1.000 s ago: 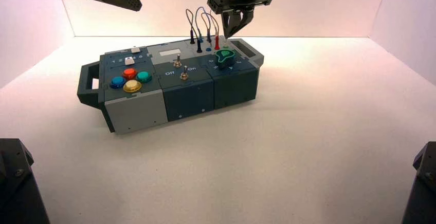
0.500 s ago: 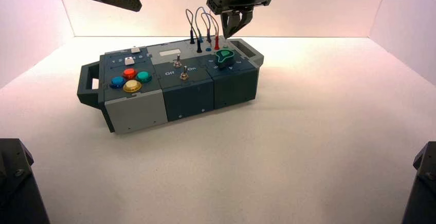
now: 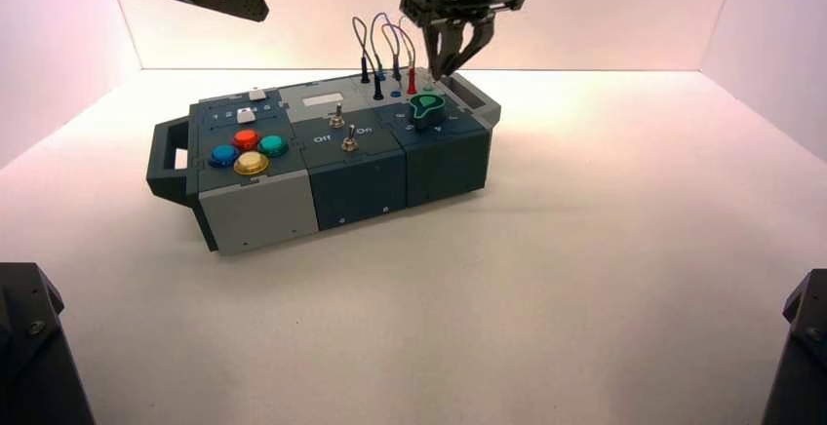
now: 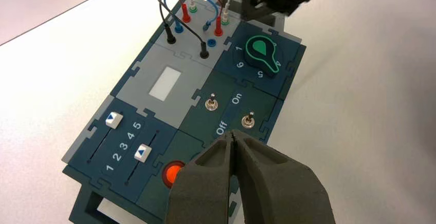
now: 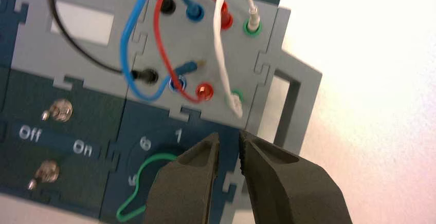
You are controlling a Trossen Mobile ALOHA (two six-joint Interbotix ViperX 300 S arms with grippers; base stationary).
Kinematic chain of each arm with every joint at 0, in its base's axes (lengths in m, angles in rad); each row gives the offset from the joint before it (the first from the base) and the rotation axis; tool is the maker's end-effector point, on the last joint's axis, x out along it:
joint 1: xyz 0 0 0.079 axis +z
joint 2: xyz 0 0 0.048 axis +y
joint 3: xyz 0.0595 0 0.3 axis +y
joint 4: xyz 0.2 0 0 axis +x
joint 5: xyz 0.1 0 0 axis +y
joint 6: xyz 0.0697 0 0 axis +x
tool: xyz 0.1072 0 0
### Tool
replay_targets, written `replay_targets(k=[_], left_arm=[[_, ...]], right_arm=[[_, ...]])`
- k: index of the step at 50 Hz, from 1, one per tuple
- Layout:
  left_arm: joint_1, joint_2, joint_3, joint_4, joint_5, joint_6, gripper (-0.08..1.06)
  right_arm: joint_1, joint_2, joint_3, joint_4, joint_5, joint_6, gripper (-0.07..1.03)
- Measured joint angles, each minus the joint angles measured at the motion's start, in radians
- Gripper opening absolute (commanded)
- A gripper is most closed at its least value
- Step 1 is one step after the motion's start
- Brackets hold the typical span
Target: Insert the white wire.
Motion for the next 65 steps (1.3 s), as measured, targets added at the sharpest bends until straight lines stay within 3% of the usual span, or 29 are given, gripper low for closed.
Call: replay_targets(k=[19,65], left_arm=[[0.0,-0.017,0.005,0.0,-0.014,0.002,-0.03],[0.012,-0.008,0.026,0.002,-0.044,0.002,-0.03]], right_arm=[[0.0,-0.124,0.043,-0.051,0.061,-0.003,0.23],[0.0,-0.23,0.083,-0.055,0.075,-0.003,0.23]])
